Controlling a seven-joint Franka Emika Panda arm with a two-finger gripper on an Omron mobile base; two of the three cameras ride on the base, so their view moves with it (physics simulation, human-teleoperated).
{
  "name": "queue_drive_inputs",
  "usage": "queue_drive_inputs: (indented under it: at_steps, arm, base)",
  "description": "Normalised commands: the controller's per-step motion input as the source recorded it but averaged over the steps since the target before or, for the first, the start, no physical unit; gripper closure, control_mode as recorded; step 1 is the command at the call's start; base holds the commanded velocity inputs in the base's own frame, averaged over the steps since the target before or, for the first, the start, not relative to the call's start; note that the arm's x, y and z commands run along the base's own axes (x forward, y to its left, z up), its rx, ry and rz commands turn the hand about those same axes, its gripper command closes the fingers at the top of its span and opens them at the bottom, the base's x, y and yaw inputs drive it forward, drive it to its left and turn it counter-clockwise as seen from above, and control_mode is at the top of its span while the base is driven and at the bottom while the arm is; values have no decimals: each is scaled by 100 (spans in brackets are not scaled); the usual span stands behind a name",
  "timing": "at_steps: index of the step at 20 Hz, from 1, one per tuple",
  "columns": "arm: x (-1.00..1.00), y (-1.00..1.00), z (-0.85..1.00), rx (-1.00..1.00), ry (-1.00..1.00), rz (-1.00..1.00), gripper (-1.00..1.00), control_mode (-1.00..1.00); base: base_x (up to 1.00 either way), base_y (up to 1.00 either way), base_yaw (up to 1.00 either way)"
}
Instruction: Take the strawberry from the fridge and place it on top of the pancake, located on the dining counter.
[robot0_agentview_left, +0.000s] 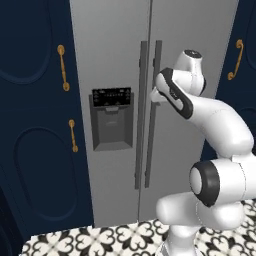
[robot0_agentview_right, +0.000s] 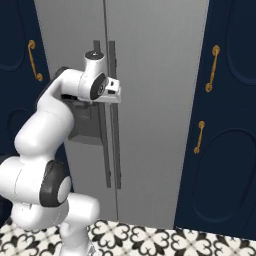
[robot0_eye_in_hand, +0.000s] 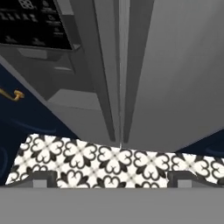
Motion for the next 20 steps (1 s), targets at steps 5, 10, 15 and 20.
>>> queue_drive_inputs:
  at_steps: [5,10,15,20]
  arm:
    - [42,-22,-12,0,0,-1,-100,-100]
    - [45,-3,-13,0,-5,-3,-100,-100]
    - [33,7,-17,0,-16,0,-100,-100]
    - [45,0,-8,0,-17,-1,-100,-100]
  base:
    - [0,0,0]
    - [0,0,0]
    - [0,0,0]
    - [0,0,0]
